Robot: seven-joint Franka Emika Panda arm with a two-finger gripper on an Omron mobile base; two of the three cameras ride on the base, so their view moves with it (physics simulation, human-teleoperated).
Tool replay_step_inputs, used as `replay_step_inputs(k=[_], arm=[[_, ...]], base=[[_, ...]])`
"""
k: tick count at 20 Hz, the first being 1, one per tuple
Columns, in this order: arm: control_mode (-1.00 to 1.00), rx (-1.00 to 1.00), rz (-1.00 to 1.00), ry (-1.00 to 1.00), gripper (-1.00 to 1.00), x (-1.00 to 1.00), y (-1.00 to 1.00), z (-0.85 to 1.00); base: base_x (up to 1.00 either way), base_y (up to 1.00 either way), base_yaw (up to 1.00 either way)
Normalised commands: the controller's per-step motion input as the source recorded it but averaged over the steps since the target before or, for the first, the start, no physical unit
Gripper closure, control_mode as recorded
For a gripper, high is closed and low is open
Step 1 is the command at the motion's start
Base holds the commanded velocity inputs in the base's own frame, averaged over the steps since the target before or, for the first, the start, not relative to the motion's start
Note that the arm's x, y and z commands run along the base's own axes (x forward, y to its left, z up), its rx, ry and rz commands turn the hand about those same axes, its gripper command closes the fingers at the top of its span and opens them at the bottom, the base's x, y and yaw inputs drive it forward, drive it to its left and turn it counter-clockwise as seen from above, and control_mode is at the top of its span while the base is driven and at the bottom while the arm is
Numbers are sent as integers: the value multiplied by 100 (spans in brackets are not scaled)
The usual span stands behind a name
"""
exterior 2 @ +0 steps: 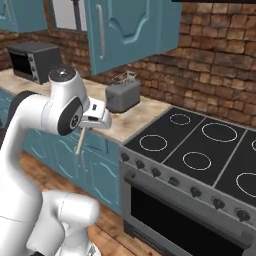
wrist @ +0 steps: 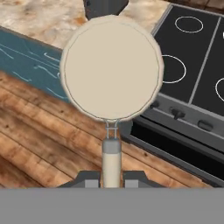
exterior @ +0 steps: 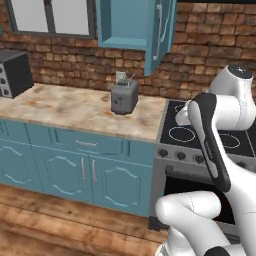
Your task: Pick up the dish brush and bar soap from the sink, and place them back in the cabinet, and close the cabinet door.
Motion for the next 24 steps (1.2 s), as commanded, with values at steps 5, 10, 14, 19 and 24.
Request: replay_step_inputs(k=[5,10,14,19,24], arm=[[100,0,0,0,100,0,0,0],[100,0,0,0,100,0,0,0],[100,0,0,0,100,0,0,0],[100,0,0,0,100,0,0,0],[100,0,0,0,100,0,0,0]], base=[[30,73,-31],[33,80,-33],[36,71,-33],[39,57,-31],[39,29,-25]])
